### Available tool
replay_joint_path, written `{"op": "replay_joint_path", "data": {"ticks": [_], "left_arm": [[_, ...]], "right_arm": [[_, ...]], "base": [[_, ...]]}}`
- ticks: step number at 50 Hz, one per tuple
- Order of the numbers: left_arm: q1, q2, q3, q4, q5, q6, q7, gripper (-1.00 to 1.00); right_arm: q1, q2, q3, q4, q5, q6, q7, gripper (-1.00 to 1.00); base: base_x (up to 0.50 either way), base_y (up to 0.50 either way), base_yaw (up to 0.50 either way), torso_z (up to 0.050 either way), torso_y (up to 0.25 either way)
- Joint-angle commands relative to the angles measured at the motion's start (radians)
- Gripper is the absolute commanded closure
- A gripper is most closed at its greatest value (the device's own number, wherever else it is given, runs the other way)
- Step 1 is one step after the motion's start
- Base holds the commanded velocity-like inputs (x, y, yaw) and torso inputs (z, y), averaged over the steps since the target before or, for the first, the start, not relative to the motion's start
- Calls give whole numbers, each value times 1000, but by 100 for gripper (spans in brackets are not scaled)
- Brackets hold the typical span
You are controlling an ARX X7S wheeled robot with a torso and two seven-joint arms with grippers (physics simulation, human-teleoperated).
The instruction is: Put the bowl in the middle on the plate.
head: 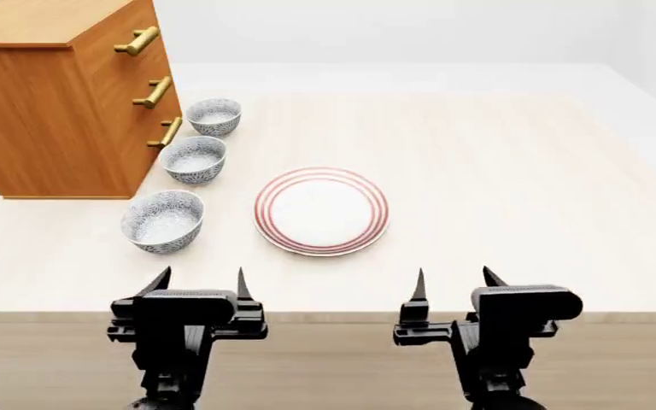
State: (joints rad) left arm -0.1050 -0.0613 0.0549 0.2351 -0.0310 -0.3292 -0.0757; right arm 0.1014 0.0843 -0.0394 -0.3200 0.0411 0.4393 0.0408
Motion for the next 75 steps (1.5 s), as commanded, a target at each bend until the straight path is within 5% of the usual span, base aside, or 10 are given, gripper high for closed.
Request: {"op": "replay_joint_path", "data": {"ticks": [1,58,63,69,75], "left_arm": [[-82,-28,17,146,-10,-188,-25,-100],[-82,-82,57,128,-61,-169,-83,-100],[-125,-105,74,209,-75,-348,-70,-100],[-345,-97,-2,354,-222,-826,-12,-100],[-542,-102,46,265,-160,-1001,-102,-100]], "right_arm": [[96,32,14,-203,39,271,5,-100],[83,60,-8,-166,95,223,49,-100],[95,67,-15,-172,96,239,53,-100],[103,75,-22,-180,100,251,55,-100],[99,77,-13,-174,112,240,54,-100]], "base": [[500,0,0,0,0],[465,0,0,0,0],[0,0,0,0,0],[0,0,0,0,0],[0,0,0,0,0]]}}
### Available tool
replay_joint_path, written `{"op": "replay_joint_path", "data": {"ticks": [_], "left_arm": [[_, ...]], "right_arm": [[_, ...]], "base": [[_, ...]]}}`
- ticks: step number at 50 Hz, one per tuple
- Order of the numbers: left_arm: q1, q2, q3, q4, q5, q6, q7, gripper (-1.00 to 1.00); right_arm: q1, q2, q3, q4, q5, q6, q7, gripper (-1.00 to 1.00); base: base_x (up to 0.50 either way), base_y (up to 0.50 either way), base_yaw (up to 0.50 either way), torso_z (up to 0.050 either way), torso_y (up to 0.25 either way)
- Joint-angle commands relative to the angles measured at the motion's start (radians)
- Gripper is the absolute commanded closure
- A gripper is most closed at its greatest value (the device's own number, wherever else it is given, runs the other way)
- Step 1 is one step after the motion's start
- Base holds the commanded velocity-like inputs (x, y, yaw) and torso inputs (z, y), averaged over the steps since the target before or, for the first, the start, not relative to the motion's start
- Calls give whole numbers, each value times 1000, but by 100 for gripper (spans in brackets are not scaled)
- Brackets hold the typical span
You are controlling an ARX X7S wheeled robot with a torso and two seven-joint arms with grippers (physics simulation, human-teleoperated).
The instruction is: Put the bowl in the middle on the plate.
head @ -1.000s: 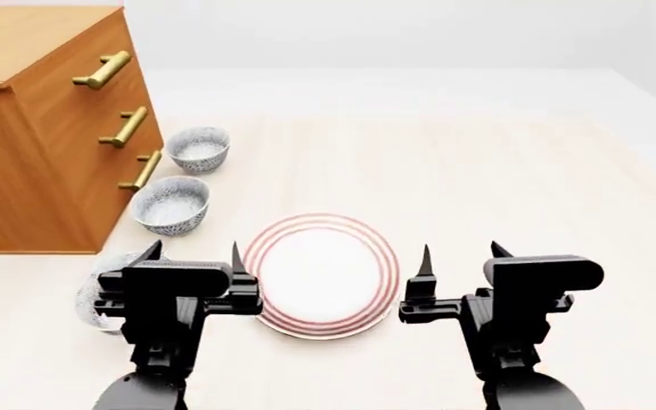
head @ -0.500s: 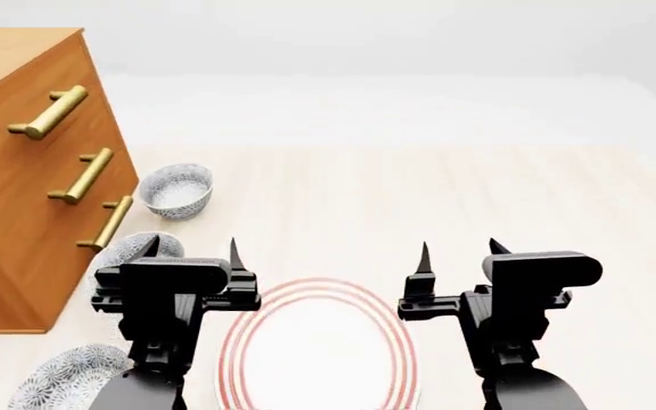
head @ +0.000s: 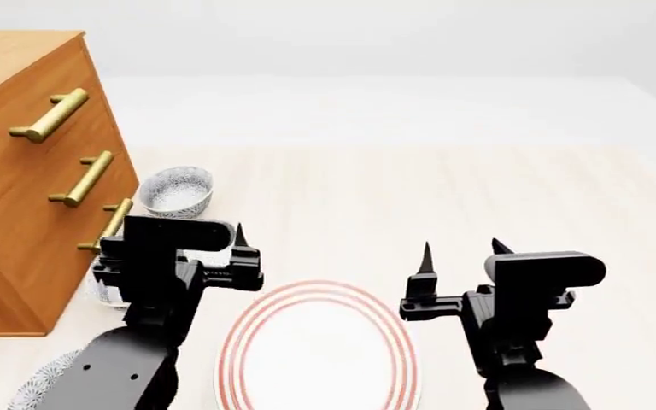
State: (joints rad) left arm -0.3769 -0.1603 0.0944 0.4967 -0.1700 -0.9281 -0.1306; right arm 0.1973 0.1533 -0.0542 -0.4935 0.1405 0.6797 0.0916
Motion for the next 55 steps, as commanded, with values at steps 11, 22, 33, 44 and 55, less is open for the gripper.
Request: {"op": "replay_joint_path", "data": {"ticks": [11,22,33,44,55], "left_arm": [[-541,-28,79,-206,-61,-613,2,-100],[-619,-32,133,-398,-53,-582,9,-100],[-652,-37,143,-469,-70,-632,6,-100],[-704,-98,211,-599,-262,-642,-165,-100],[-743,-102,279,-732,-336,-625,-205,-100]], "right_arm": [[8,13,-7,-11,25,12,6,-100],[18,21,-11,-3,32,16,11,-100],[22,26,-17,-8,41,25,16,-100],[25,26,-17,27,52,9,17,-100],[16,26,-15,57,69,-24,9,-100]], "base": [[0,0,0,0,0],[0,0,0,0,0],[0,0,0,0,0],[0,0,0,0,0],[0,0,0,0,0]]}}
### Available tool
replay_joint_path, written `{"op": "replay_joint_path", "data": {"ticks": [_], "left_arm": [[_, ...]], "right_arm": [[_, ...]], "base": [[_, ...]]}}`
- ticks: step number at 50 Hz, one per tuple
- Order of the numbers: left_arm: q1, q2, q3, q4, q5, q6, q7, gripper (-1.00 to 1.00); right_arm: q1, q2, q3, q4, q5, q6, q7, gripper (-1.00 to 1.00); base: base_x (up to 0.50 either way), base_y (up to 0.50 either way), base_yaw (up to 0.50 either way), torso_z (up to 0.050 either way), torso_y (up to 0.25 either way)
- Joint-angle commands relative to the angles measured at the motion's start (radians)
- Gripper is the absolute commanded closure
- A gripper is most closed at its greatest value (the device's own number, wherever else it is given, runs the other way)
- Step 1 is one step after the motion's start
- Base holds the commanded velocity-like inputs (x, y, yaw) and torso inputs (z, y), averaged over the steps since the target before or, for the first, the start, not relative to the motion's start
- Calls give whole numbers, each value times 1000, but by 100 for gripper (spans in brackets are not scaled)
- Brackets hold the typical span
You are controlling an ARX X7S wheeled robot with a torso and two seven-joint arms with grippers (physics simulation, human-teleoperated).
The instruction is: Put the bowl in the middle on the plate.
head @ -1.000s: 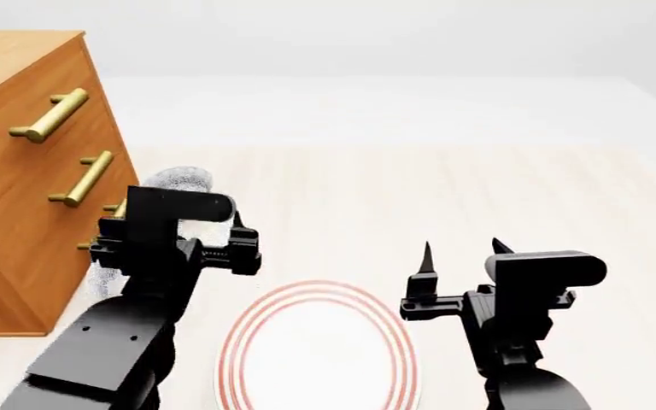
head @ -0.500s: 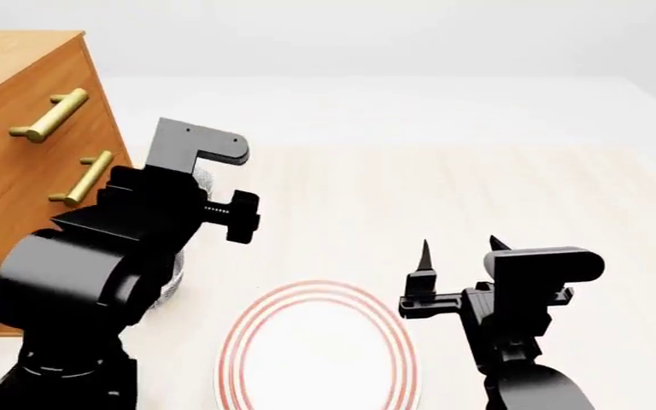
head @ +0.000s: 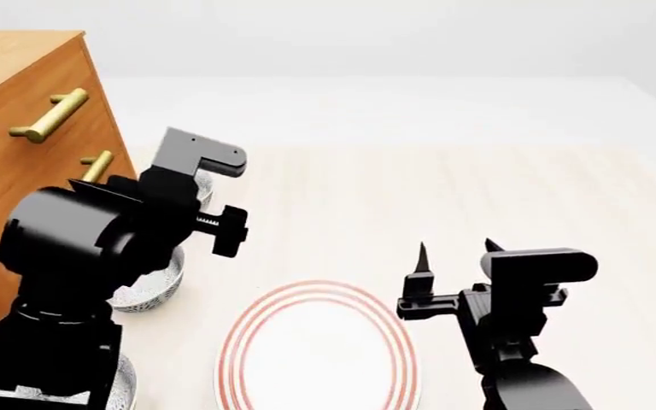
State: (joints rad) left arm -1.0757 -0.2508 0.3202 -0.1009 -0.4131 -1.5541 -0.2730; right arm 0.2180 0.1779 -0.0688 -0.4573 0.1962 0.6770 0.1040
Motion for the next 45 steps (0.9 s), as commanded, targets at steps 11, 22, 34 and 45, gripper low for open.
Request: {"op": "replay_joint_path", "data": {"ticks": [11,22,34,45], "left_arm": [[-88,1,150,-359,-51,155,3,-100],[-92,17,201,-489,-34,243,53,-100],[-101,82,274,-871,28,454,156,-100],[-131,120,296,-1035,52,546,195,-100]], "right_arm": [[-10,6,0,44,22,-42,-3,-100],[-12,8,-7,49,30,-50,-2,-100],[-3,8,2,84,43,-67,2,-100],[-6,10,0,101,49,-84,5,-100]], "base": [[0,0,0,0,0],[0,0,0,0,0],[0,0,0,0,0],[0,0,0,0,0]]}}
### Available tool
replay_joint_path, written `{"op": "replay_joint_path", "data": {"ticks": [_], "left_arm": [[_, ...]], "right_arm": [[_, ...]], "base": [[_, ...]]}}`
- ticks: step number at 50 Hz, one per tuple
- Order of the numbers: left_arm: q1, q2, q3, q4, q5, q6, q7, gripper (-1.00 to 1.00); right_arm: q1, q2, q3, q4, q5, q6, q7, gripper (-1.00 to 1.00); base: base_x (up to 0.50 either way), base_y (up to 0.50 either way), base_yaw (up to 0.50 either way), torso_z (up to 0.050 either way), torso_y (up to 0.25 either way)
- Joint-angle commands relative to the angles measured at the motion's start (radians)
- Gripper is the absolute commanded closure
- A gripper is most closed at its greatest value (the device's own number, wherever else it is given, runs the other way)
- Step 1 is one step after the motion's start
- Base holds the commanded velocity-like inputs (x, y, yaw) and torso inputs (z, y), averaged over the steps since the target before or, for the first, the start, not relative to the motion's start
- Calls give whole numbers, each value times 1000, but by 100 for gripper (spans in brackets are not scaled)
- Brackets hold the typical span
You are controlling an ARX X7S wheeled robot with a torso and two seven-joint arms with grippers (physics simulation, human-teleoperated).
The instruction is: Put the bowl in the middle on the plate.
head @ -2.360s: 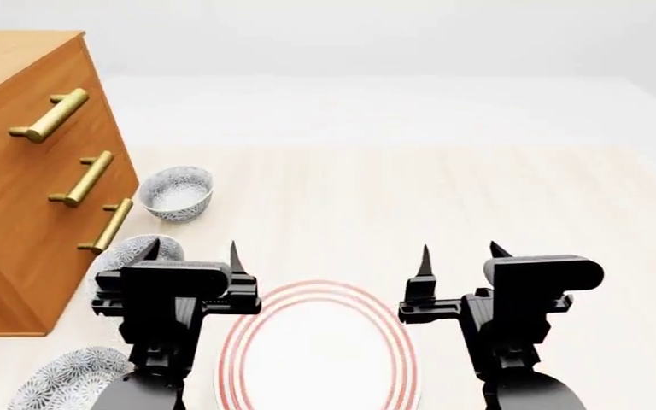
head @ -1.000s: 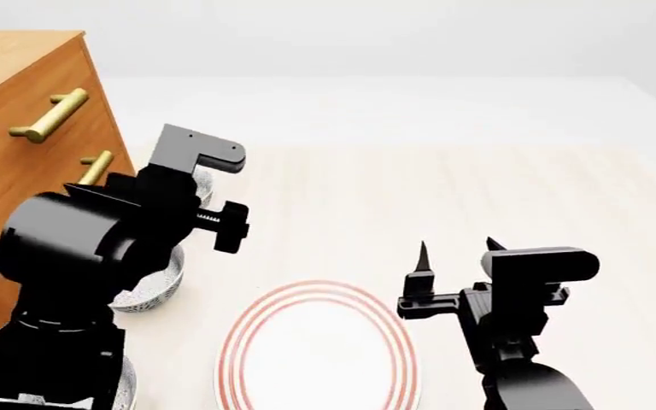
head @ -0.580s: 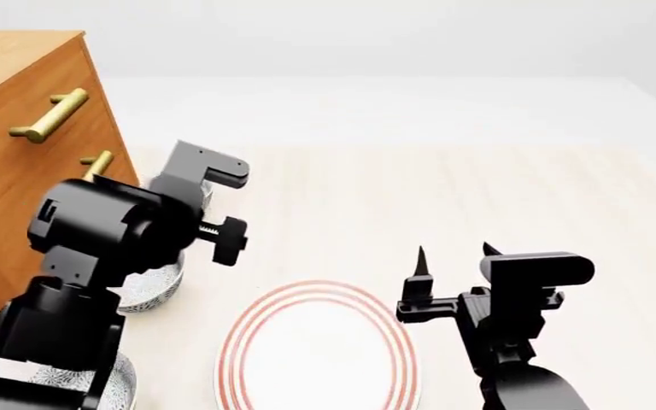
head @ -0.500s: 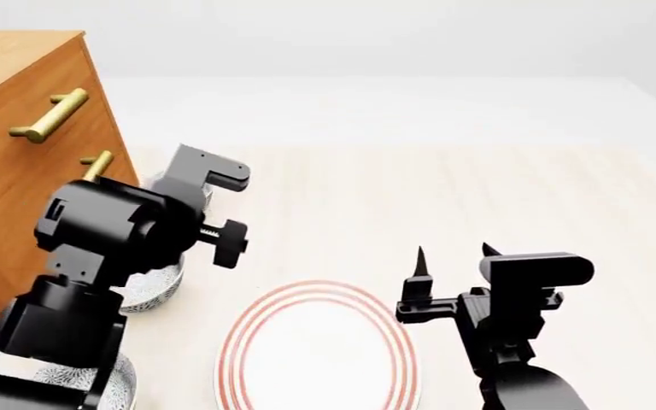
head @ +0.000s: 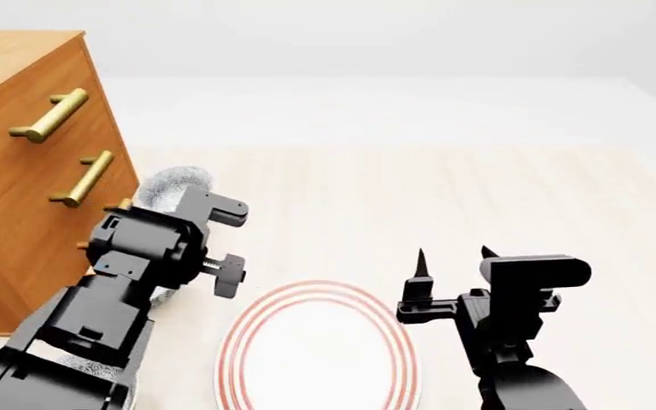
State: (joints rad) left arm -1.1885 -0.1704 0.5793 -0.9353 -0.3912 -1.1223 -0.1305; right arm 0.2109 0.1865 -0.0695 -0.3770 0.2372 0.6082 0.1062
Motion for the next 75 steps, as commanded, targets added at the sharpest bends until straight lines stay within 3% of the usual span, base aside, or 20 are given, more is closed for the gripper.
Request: {"op": "replay_joint_path", "data": {"ticks": [1,11,12,27,36,43,53,62,75], "left_arm": [[-22,43,39,-213,32,122,55,-100],[-51,76,31,-366,58,220,46,-100],[-48,76,34,-362,62,227,44,100],[-12,41,18,-213,44,140,7,100],[65,-25,1,86,12,5,-57,100],[100,-59,10,236,48,26,-145,100],[161,-125,45,540,49,-71,-194,100],[198,-194,131,840,69,-126,-219,100],[200,-317,367,1317,24,-211,-120,100]], "right_arm": [[1,1,1,20,8,-15,2,-100],[1,3,-2,37,12,-26,7,-100],[1,3,-2,38,12,-28,8,-100],[0,8,-6,46,21,-38,13,-100],[2,9,-8,46,28,-43,16,-100],[2,10,-4,44,36,-43,22,-100],[8,15,-10,6,43,-26,34,-100],[11,16,-3,6,50,-31,41,-100],[37,24,24,-28,68,19,77,-100]], "base": [[0,0,0,0,0],[0,0,0,0,0],[0,0,0,0,0],[0,0,0,0,0],[0,0,0,0,0],[0,0,0,0,0],[0,0,0,0,0],[0,0,0,0,1],[0,0,0,0,0]]}}
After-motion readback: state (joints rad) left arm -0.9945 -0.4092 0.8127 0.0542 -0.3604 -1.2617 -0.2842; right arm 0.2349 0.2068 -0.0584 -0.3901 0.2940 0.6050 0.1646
